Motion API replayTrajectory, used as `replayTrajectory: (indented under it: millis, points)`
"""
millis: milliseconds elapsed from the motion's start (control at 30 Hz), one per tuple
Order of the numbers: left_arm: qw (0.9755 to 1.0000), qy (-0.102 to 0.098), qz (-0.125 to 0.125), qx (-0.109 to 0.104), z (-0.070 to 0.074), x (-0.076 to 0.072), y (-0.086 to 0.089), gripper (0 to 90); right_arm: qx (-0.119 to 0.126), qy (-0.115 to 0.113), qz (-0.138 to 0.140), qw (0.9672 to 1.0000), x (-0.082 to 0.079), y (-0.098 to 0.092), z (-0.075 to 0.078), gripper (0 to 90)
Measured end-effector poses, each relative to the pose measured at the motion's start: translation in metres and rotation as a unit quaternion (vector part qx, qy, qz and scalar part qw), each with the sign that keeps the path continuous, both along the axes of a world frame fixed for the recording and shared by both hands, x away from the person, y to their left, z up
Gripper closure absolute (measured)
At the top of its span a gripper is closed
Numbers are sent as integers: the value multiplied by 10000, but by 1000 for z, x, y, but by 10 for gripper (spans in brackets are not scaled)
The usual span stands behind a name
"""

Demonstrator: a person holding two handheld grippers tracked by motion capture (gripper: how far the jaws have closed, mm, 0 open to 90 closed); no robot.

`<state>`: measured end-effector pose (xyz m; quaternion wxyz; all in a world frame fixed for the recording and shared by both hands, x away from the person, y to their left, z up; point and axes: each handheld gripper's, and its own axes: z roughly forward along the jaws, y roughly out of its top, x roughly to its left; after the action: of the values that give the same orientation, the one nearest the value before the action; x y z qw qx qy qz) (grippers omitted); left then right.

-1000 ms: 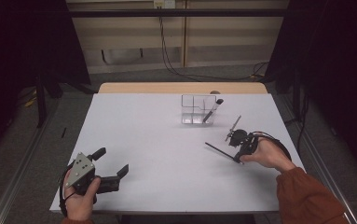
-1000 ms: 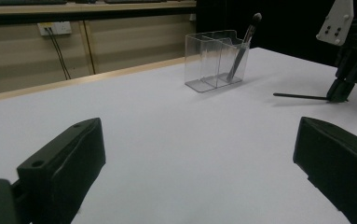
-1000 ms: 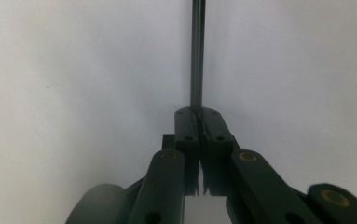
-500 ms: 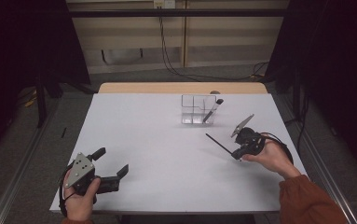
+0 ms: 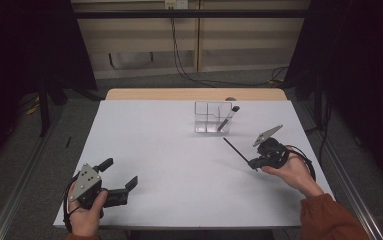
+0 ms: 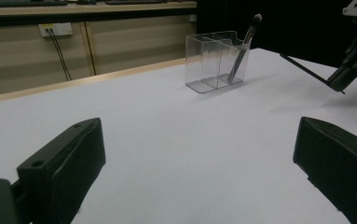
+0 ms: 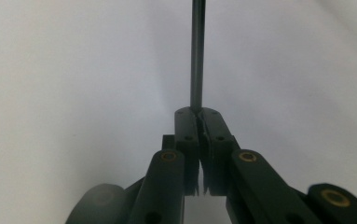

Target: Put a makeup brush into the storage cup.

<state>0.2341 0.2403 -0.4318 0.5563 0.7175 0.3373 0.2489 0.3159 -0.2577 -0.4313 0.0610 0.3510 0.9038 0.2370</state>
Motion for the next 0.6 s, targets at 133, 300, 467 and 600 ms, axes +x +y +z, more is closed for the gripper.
replayTrajectory:
  millis: [133,300,467,600]
  points:
    - [10000,26,-37,29,-1,0,-1,22,123,-100,-62,9999,0,-3,2,862]
    - [10000,21,5,0,-1,0,0,22,360,-282,-96,9989,-2,-5,2,862]
    - [10000,17,3,-4,-1,0,0,22,597,-528,-82,9968,-5,-4,5,862]
    - [10000,27,-24,13,-1,0,-1,22,754,-601,39,9953,-6,-3,5,862]
